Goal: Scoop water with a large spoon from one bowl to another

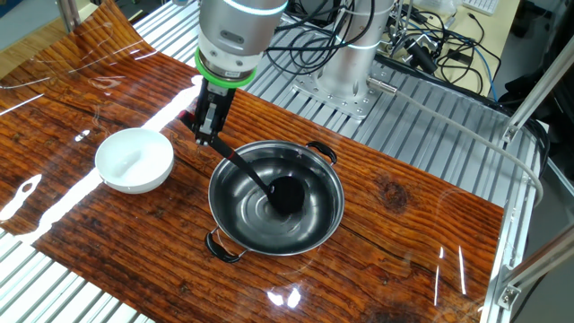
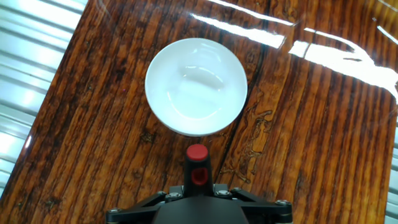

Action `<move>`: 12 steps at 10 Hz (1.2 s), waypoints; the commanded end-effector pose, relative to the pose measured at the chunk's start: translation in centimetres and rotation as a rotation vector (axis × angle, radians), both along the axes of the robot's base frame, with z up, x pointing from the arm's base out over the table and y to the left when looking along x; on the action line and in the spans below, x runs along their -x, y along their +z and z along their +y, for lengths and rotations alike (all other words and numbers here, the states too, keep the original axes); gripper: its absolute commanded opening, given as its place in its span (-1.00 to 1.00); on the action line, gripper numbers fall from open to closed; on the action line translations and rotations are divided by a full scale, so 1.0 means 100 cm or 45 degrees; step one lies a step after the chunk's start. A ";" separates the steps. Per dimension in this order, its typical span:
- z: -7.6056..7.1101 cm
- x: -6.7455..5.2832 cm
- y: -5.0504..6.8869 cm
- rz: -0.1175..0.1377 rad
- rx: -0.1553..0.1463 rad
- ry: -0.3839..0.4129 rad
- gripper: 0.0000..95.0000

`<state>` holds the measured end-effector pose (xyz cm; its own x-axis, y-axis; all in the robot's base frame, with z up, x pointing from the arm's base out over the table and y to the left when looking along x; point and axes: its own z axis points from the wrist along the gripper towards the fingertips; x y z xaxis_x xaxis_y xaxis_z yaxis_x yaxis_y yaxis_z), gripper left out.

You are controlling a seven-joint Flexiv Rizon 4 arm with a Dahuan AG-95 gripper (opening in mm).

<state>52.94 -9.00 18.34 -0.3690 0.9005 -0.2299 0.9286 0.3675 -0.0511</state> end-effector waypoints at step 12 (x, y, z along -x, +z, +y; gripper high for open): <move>0.006 -0.008 -0.012 -0.007 -0.009 0.029 -1.00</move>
